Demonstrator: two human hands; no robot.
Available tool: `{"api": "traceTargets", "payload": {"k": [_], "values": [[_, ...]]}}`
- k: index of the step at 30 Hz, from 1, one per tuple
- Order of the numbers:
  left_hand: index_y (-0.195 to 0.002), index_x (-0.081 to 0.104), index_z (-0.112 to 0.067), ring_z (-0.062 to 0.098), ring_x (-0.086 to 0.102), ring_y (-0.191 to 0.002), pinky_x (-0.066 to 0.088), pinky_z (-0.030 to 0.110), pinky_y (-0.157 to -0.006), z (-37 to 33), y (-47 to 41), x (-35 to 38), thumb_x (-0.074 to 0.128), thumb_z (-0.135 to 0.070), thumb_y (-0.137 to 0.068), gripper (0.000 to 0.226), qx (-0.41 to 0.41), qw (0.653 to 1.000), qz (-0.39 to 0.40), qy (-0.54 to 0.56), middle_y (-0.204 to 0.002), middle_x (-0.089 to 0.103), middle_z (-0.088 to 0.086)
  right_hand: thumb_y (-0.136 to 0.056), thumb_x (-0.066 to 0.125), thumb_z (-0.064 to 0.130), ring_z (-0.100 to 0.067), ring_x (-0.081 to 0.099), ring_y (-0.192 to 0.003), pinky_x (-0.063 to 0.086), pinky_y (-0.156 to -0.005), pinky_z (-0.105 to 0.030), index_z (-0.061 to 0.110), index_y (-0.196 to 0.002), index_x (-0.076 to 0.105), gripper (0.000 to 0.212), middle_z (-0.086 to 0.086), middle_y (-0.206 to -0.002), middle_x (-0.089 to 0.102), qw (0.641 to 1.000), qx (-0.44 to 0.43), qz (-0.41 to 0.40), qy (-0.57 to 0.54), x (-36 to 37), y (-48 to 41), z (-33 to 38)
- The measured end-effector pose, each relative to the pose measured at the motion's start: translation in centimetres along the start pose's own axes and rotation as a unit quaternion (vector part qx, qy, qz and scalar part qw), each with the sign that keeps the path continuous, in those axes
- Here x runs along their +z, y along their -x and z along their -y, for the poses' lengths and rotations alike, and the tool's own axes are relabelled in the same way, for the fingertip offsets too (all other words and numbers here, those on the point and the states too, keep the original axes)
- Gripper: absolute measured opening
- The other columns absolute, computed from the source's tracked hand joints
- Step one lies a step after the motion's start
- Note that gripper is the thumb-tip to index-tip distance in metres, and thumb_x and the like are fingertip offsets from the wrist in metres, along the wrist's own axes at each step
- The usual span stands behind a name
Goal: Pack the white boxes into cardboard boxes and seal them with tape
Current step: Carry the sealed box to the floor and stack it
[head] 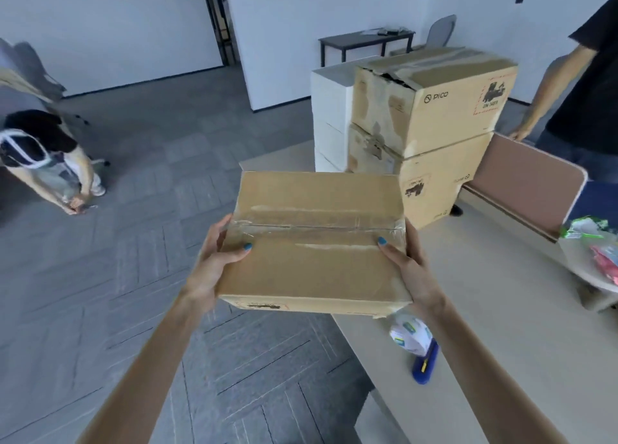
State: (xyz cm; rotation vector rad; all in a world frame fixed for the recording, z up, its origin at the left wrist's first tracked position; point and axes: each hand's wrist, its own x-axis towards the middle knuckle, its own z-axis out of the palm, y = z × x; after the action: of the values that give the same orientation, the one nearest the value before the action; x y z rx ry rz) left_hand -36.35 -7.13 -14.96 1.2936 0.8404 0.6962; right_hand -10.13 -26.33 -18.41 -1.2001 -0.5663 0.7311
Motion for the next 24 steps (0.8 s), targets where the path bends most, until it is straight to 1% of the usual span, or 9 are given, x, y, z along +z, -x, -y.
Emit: {"api": "traceTargets", "payload": {"k": [2,5,9,12,15,17,19,22,24], "values": [[-0.137,0.049,-0.040,0.021,0.062,-0.114,0.051,0.035,-0.082,-0.9,-1.2,-4.1,0.067,-0.003,-0.085,0.066,0.010,1.000,-0.014,0.006,-0.132,0.060,-0.007,-0.089,0.064,0.005,-0.027,0.059,-0.120,0.054,-0.092,-0.039,0.031,-0.141,0.046,0.060,0.002,-0.130,0.062,1.000,-0.011,0.024,0.013,4.6,-2.0,-0.9],[-0.135,0.050,-0.040,0.021,0.062,-0.115,0.051,0.035,-0.083,-1.8,-3.4,-10.1,0.067,-0.003,-0.085,0.065,0.019,0.999,-0.032,0.008,-0.132,0.060,-0.007,-0.079,0.068,0.019,-0.023,0.058,-0.121,0.051,-0.097,-0.040,0.036,-0.135,0.049,0.061,0.003,-0.131,0.061,0.999,-0.017,0.033,0.033,10.9,-4.7,-2.3],[-0.133,0.052,-0.040,0.023,0.061,-0.115,0.050,0.035,-0.081,-2.9,-6.0,-16.8,0.074,-0.013,-0.071,0.071,0.025,0.998,-0.052,0.011,-0.131,0.060,-0.006,-0.074,0.074,0.030,-0.028,0.057,-0.123,0.051,-0.098,-0.045,0.027,-0.142,0.044,0.075,-0.002,-0.135,0.059,0.997,-0.012,0.062,0.040,17.8,-8.3,-4.5],[-0.133,0.052,-0.039,0.025,0.060,-0.115,0.050,0.035,-0.081,-3.6,-8.2,-20.4,0.072,-0.016,-0.069,0.070,0.032,0.998,-0.059,0.016,-0.130,0.061,-0.005,-0.083,0.069,0.016,-0.029,0.056,-0.123,0.049,-0.100,-0.050,0.026,-0.142,0.045,0.064,-0.002,-0.134,0.060,0.996,-0.013,0.075,0.041,21.6,-11.1,-5.8],[-0.134,0.051,-0.036,0.027,0.059,-0.118,0.051,0.036,-0.084,-3.9,-11.2,-23.4,0.071,-0.009,-0.077,0.066,0.048,0.996,-0.066,0.020,-0.131,0.061,-0.005,-0.082,0.067,0.016,-0.024,0.057,-0.123,0.044,-0.105,-0.054,0.026,-0.139,0.049,0.061,0.000,-0.133,0.061,0.995,-0.010,0.087,0.045,25.1,-14.6,-6.6],[-0.135,0.051,-0.035,0.028,0.058,-0.120,0.051,0.037,-0.085,-3.9,-13.9,-25.4,0.070,-0.005,-0.080,0.065,0.053,0.995,-0.078,0.024,-0.132,0.060,-0.003,-0.085,0.068,0.012,-0.023,0.059,-0.121,0.044,-0.105,-0.053,0.027,-0.136,0.051,0.056,0.002,-0.130,0.063,0.995,-0.003,0.094,0.041,27.3,-17.6,-7.6],[-0.135,0.051,-0.035,0.026,0.060,-0.118,0.051,0.037,-0.086,-4.0,-15.8,-26.5,0.071,-0.011,-0.074,0.068,0.050,0.995,-0.083,0.026,-0.133,0.060,-0.002,-0.089,0.065,0.006,-0.024,0.060,-0.119,0.046,-0.104,-0.050,0.026,-0.134,0.053,0.050,0.002,-0.127,0.065,0.995,0.004,0.097,0.035,28.7,-19.9,-8.3],[-0.134,0.052,-0.035,0.018,0.064,-0.108,0.054,0.032,-0.079,-4.6,-20.8,-28.9,0.071,-0.011,-0.073,0.069,0.053,0.993,-0.103,0.030,-0.131,0.061,-0.002,-0.090,0.063,0.005,-0.026,0.060,-0.119,0.047,-0.102,-0.047,0.025,-0.132,0.054,0.048,0.001,-0.125,0.065,0.994,0.006,0.104,0.030,31.9,-25.7,-10.1],[-0.135,0.051,-0.033,0.015,0.065,-0.103,0.055,0.027,-0.072,-5.3,-24.6,-30.2,0.069,-0.003,-0.081,0.064,0.059,0.992,-0.112,0.028,-0.131,0.061,-0.001,-0.090,0.064,0.004,-0.023,0.060,-0.119,0.047,-0.102,-0.044,0.024,-0.133,0.053,0.049,0.003,-0.123,0.065,0.994,0.009,0.108,0.030,34.0,-29.9,-11.2]]}}
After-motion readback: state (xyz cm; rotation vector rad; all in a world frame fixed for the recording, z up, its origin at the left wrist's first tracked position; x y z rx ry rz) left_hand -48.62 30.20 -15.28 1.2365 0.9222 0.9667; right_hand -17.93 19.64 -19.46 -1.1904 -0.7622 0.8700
